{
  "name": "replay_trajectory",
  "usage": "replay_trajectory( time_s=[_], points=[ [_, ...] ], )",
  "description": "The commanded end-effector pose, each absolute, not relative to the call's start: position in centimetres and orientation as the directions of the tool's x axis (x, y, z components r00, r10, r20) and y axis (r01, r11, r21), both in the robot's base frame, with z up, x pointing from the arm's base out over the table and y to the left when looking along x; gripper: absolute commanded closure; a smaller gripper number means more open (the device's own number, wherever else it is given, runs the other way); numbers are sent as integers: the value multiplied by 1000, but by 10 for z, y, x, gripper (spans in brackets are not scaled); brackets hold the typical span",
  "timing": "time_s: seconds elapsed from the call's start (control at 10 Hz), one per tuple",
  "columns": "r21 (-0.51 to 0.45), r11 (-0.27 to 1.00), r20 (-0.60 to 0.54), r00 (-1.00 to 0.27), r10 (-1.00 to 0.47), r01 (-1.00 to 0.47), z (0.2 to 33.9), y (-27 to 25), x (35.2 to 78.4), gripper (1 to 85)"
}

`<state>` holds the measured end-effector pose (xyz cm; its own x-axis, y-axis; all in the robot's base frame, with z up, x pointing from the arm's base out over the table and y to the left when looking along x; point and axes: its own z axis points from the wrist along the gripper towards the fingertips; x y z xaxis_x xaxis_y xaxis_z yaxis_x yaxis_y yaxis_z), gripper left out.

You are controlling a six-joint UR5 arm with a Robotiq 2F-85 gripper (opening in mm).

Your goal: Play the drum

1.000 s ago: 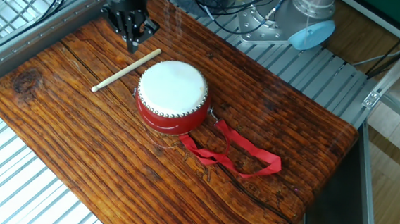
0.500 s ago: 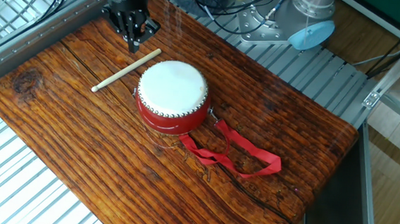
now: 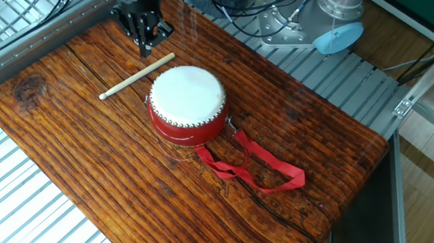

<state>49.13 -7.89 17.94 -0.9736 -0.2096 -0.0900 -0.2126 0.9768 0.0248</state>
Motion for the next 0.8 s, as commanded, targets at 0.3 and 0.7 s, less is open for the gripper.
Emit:
replay_trajectory(
  time_s=[0.3, 0.7],
  points=[
    [-76, 993, -104, -991, 82, 90, 182, -113, 495, 847],
    [-86, 994, -48, -996, -79, -75, 169, -142, 487, 847]
  ],
)
